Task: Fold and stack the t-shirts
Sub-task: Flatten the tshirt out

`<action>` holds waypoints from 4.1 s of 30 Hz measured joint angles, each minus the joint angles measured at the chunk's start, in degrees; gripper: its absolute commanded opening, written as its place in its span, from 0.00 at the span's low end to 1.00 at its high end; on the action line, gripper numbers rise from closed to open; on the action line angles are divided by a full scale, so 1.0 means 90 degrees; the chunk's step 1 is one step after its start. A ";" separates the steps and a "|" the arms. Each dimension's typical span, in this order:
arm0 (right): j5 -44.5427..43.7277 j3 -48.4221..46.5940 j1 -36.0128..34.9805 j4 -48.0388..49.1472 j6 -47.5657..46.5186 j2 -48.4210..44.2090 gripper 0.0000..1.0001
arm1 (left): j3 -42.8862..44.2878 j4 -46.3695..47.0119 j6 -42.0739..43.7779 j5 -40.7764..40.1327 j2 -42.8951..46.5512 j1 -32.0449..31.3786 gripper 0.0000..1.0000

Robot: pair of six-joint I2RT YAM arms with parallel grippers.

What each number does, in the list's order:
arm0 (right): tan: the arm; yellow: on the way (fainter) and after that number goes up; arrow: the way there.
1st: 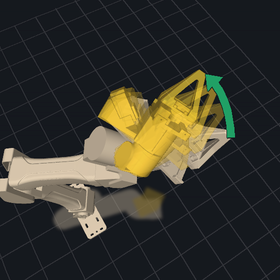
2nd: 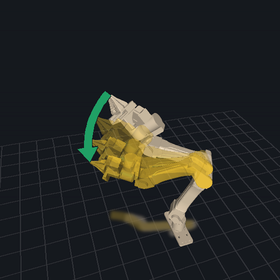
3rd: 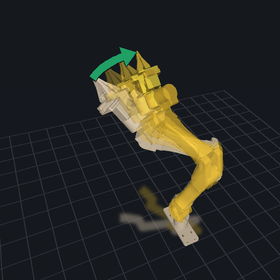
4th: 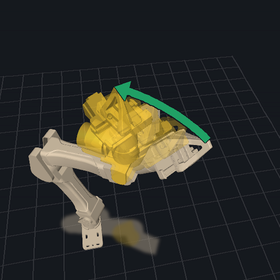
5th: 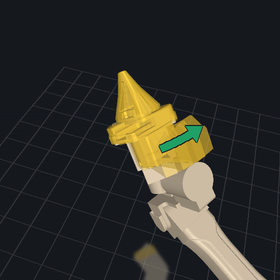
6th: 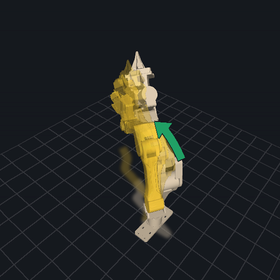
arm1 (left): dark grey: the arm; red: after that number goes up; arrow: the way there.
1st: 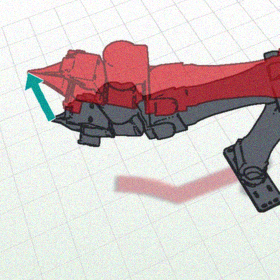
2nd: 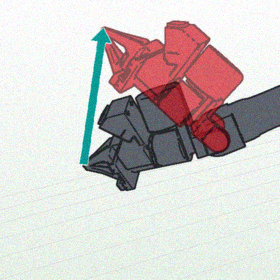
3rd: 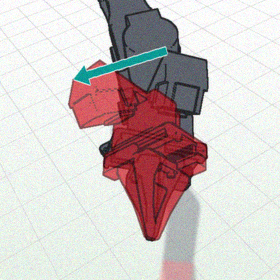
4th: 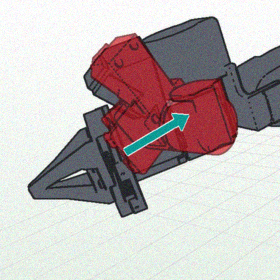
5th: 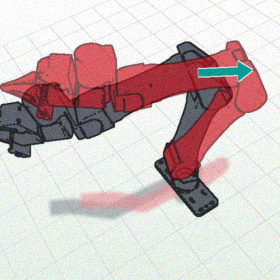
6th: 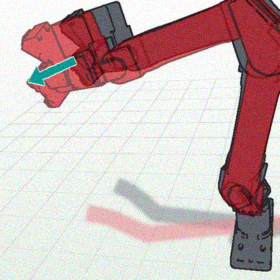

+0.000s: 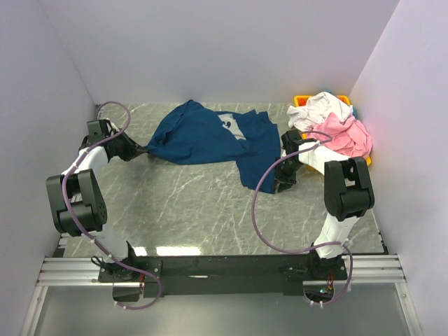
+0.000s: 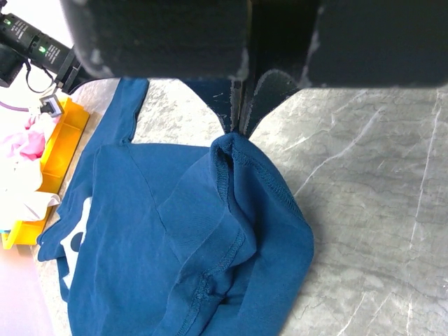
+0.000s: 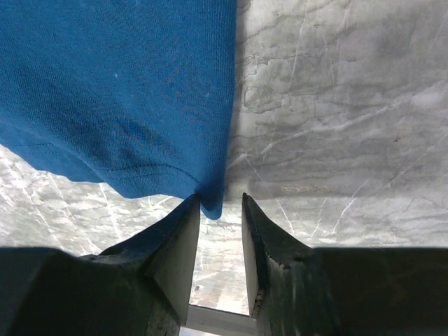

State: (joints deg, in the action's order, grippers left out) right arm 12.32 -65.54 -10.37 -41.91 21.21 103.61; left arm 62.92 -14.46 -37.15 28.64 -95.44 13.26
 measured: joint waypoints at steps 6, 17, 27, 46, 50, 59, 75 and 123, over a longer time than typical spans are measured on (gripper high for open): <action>0.0117 -0.0002 -0.0034 -0.0005 -0.0007 0.0136 0.37 | 0.0000 0.0022 -0.0061 0.0015 0.0000 0.0000 0.00; 0.0425 -0.0039 -0.0185 -0.0056 -0.0131 0.0238 0.00 | 0.0005 0.0024 -0.0138 0.0119 -0.0005 0.0000 0.00; 0.0289 -0.2764 -0.0022 -0.1122 -0.0214 0.0265 0.00 | 0.1299 0.0165 -0.0627 0.0119 -0.0498 0.0000 0.00; -0.0656 -0.6215 0.0279 0.0165 -0.0627 -0.2229 0.00 | 0.3179 0.1207 -0.1605 -0.1537 0.1931 -0.0085 0.00; -0.0848 -0.6152 0.0282 0.1333 -0.0743 -0.3113 0.00 | 0.2693 0.1637 -0.1452 -0.2334 0.3337 -0.0085 0.00; -0.0855 -0.7339 0.0376 0.2594 -0.0828 -0.2693 0.00 | 0.2482 0.1889 -0.1001 -0.2705 0.3725 -0.0092 0.00; -0.0121 -0.6540 0.0804 0.1265 0.0029 0.0146 0.00 | 0.1783 0.0036 -0.0432 -0.1365 0.1268 -0.0401 0.00; 0.0185 -0.5389 0.1022 0.1122 -0.0141 0.2358 0.85 | 0.2599 -0.0719 0.0721 -0.2130 -0.1010 -0.0998 0.74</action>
State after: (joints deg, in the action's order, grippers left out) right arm 13.98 -114.04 -1.17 -31.81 19.94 124.84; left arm 86.30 -20.93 -30.65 9.47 -104.53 4.27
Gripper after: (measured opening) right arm 0.855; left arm 0.750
